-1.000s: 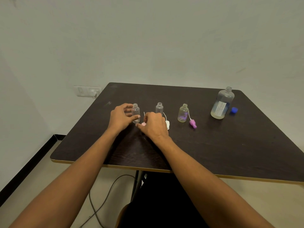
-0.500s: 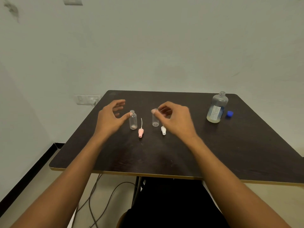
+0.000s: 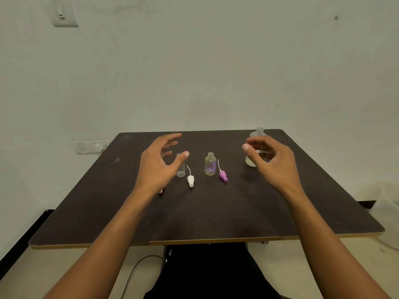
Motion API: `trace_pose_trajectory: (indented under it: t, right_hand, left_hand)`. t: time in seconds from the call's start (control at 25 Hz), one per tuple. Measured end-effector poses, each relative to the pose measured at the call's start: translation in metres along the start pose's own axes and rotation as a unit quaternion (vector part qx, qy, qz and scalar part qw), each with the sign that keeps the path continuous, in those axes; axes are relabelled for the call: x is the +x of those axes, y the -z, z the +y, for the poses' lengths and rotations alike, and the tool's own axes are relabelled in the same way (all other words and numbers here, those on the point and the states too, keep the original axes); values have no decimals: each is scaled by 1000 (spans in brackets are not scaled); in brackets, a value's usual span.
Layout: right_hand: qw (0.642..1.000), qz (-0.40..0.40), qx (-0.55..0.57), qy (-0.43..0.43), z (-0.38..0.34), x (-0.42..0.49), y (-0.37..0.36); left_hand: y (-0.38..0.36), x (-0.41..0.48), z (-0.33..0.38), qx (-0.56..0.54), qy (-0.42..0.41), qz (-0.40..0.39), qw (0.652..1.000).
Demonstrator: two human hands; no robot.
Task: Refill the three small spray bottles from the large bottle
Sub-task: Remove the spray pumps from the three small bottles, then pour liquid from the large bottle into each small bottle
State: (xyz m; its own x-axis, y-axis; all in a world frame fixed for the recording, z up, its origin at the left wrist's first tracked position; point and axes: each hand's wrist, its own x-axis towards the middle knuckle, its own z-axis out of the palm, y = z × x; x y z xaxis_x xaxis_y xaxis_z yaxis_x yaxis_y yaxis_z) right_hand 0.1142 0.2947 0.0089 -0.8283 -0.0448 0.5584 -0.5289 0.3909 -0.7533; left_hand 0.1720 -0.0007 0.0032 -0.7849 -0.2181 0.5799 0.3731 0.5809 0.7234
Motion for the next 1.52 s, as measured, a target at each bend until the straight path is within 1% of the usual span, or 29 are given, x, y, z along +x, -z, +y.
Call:
trace_pose_trajectory:
  t: [0.24, 0.44, 0.52, 0.68, 0.8, 0.96, 1.2, 1.52]
  right_hand:
    - [1000, 4, -5, -9, 18, -2, 11]
    - [999, 13, 1, -42, 44, 6, 19]
    - [998, 25, 4, -57, 60, 15, 22]
    - [994, 37, -26, -102, 96, 45, 21]
    - [990, 15, -46, -136, 121, 68, 16]
    - [986, -37, -66, -147, 147, 97, 8]
    - [983, -77, -65, -151, 164, 120, -4]
    - [980, -96, -110, -131, 167, 119, -11]
  left_hand:
    - [-21, -2, 2, -13, 29, -20, 999]
    - [-57, 3, -5, -17, 54, -57, 997]
    - [-78, 9, -11, -3, 69, -78, 995]
    - [-118, 25, -26, 57, 99, -100, 988]
    - [-137, 39, -39, 102, 128, -98, 982]
    - [-147, 51, -59, 136, 155, -109, 972]
    - [-150, 50, -74, 105, 162, -105, 975]
    - [-152, 48, -77, 103, 161, -89, 977]
